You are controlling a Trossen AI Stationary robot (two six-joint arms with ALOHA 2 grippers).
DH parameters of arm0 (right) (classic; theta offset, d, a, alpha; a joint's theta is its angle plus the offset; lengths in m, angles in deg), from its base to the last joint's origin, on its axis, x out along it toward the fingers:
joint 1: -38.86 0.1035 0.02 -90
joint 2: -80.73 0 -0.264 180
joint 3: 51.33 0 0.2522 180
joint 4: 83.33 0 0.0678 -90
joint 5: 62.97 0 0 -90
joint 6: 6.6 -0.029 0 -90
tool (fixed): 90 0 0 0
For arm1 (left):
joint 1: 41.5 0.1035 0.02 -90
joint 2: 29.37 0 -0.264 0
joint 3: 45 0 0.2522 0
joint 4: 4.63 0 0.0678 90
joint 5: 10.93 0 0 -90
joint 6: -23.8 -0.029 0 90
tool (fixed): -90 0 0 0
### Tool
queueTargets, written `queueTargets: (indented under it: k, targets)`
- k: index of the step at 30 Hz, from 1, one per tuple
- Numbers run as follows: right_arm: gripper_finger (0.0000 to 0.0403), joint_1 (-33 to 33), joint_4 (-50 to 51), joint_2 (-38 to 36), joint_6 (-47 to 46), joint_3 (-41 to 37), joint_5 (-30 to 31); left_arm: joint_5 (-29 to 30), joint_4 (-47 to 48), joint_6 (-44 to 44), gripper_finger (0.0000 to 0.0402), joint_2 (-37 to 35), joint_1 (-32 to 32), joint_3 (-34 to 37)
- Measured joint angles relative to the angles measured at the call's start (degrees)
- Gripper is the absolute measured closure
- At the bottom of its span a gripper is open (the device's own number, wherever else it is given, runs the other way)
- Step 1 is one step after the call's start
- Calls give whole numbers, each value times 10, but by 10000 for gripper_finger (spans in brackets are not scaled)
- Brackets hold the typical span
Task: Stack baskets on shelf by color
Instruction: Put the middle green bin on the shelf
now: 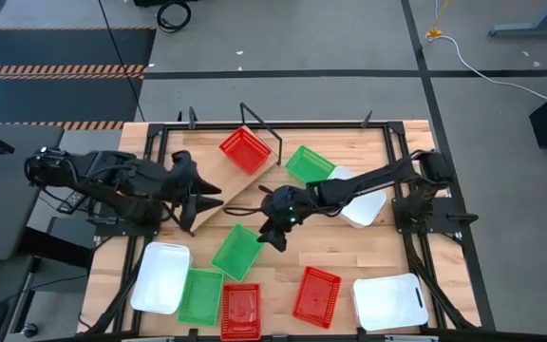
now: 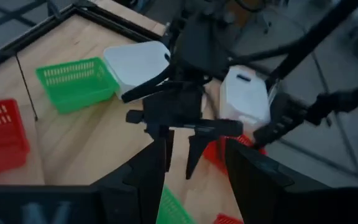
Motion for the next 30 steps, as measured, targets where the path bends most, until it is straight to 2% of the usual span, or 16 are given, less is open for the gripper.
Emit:
queueTargets:
  k: [3,11,17,23,30]
  targets:
    - [181,5,-10,19,-11,0,31,-1,0,-29,230,3,-2,0]
    - [137,20,17,55,-9,55,38,-65,15,-69,230,4,-3,0]
    - [134,19,77,107,-6,137,58,-87,36,-103,230,4,-6,0]
    - [135,20,186,167,-13,197,75,-97,48,-121,230,4,-6,0]
    - [135,19,193,206,-16,214,92,-110,85,-91,230,-7,-10,0]
